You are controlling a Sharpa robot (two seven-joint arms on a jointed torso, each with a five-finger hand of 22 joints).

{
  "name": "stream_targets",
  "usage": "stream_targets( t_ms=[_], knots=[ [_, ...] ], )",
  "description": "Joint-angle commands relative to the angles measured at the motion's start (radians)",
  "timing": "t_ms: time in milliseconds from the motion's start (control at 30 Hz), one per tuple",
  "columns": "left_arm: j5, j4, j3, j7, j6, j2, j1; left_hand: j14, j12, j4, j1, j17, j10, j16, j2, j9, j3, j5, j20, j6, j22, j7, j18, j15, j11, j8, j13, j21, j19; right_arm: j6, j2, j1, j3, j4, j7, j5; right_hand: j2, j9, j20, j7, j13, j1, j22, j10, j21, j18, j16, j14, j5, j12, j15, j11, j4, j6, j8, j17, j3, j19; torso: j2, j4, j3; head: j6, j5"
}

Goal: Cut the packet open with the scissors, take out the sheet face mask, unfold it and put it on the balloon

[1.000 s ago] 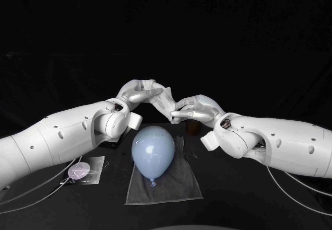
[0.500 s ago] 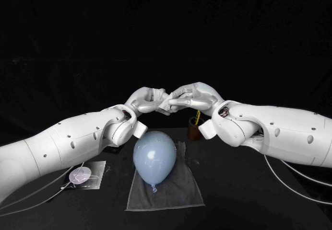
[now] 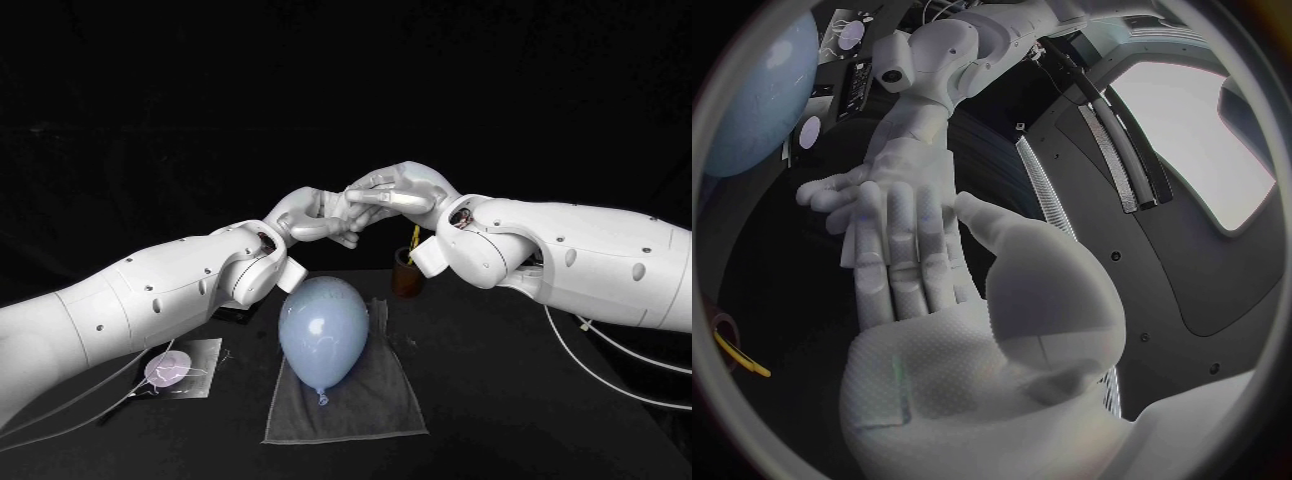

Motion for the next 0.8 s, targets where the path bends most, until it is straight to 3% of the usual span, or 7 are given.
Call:
stream_targets(
  t_ms=[33, 200, 300, 533, 600, 733, 800],
  knots=[
    [-0.003, 0.007, -0.003, -0.014, 0.150, 0.007, -0.003, -0.002, -0.004, -0.004, 0.008, 0.002, 0.002, -0.004, 0.002, 0.075, 0.003, 0.005, -0.001, 0.003, -0.001, 0.005, 0.019, -0.002, 0.000, 0.007, -0.001, -0.002, -0.002, 0.047, 0.000, 0.009, 0.005, -0.004, -0.040, 0.006, -0.008, -0.016, -0.003, 0.015, 0.004, -0.017, -0.002, 0.001, 0.007, 0.014, 0.017, 0.006, 0.001, -0.004, 0.002, 0.012, 0.019, -0.032, -0.037, 0.010, -0.013, 0.016, 0.000, -0.0009, 0.0004, 0.002, -0.002],
    [0.012, 0.016, -0.004, -0.018, 0.275, 0.006, -0.003, 0.001, -0.004, -0.004, 0.007, 0.003, 0.000, -0.004, 0.004, 0.076, 0.002, 0.005, -0.001, 0.001, 0.000, 0.005, 0.019, -0.002, 0.001, 0.005, -0.001, 0.001, 0.001, 0.124, -0.008, 0.016, 0.005, -0.006, -0.086, -0.004, -0.016, -0.048, 0.000, 0.030, 0.012, -0.064, -0.003, -0.007, 0.010, 0.013, 0.046, 0.000, 0.002, -0.006, 0.009, 0.026, 0.088, -0.085, -0.114, 0.027, -0.060, 0.025, 0.000, 0.0004, 0.0008, 0.005, -0.003],
    [0.017, 0.022, -0.005, -0.024, 0.330, 0.005, -0.003, 0.001, -0.004, -0.003, 0.007, 0.003, 0.000, -0.004, 0.004, 0.076, 0.001, 0.005, -0.001, 0.001, 0.000, 0.004, 0.019, -0.002, 0.001, 0.005, -0.001, 0.001, 0.001, 0.172, -0.018, 0.019, 0.006, -0.004, -0.103, -0.012, -0.013, -0.055, -0.002, 0.032, 0.020, -0.081, -0.001, 0.001, 0.015, 0.014, 0.062, 0.006, 0.002, 0.001, 0.008, 0.028, 0.125, -0.088, -0.133, 0.035, -0.089, 0.034, 0.000, 0.0004, 0.0009, 0.004, -0.003],
    [0.037, 0.026, -0.006, -0.039, 0.399, 0.001, -0.003, 0.003, -0.005, -0.003, 0.007, 0.004, -0.001, -0.004, 0.005, 0.077, 0.000, 0.005, -0.002, 0.000, 0.001, 0.004, 0.020, -0.003, 0.001, 0.004, -0.001, 0.002, 0.004, 0.251, -0.048, 0.031, 0.008, 0.012, -0.143, -0.053, 0.033, -0.066, -0.076, -0.016, 0.157, -0.096, 0.063, 0.179, 0.146, 0.013, 0.278, 0.209, 0.002, 0.187, -0.063, -0.026, 0.261, -0.070, -0.176, 0.133, -0.182, 0.211, 0.000, -0.0011, 0.0006, 0.005, -0.003],
    [0.044, 0.030, -0.007, -0.042, 0.412, -0.002, -0.003, 0.004, -0.005, -0.003, 0.007, 0.005, -0.002, -0.005, 0.005, 0.078, 0.000, 0.005, -0.002, -0.001, 0.001, 0.004, 0.020, -0.003, 0.001, 0.004, -0.001, 0.003, 0.005, 0.265, -0.056, 0.036, 0.008, 0.016, -0.159, -0.069, 0.049, -0.080, -0.106, -0.030, 0.351, -0.061, 0.110, 0.204, 0.223, 0.014, 0.509, 0.345, 0.005, 0.386, -0.080, -0.044, 0.302, -0.107, -0.218, 0.404, -0.224, 0.266, 0.001, -0.0005, 0.0006, 0.003, -0.004],
    [0.052, 0.042, -0.007, -0.051, 0.436, -0.006, -0.003, 0.004, -0.005, -0.003, 0.007, 0.005, -0.002, -0.005, 0.005, 0.078, 0.000, 0.005, -0.002, -0.001, 0.001, 0.004, 0.020, -0.003, 0.001, 0.004, -0.001, 0.003, 0.005, 0.291, -0.069, 0.045, 0.008, 0.022, -0.195, -0.100, 0.073, -0.089, -0.118, -0.031, 0.668, -0.042, 0.159, 0.231, 0.295, 0.010, 0.650, 0.427, -0.001, 0.684, -0.093, -0.056, 0.319, -0.124, -0.243, 0.600, -0.266, 0.289, 0.000, 0.0006, 0.0007, 0.000, -0.004],
    [0.054, 0.049, -0.007, -0.056, 0.453, -0.007, -0.003, 0.004, -0.005, -0.002, 0.007, 0.005, -0.002, -0.005, 0.006, 0.078, -0.001, 0.005, -0.002, -0.001, 0.001, 0.004, 0.020, -0.003, 0.001, 0.004, -0.001, 0.003, 0.005, 0.292, -0.075, 0.049, 0.008, 0.028, -0.204, -0.111, 0.098, -0.093, -0.123, -0.030, 0.840, -0.061, 0.189, 0.242, 0.338, 0.008, 0.732, 0.486, 0.001, 0.838, -0.094, -0.050, 0.324, -0.130, -0.252, 0.746, -0.292, 0.303, 0.001, 0.0007, 0.0003, 0.000, -0.004]
  ],
)
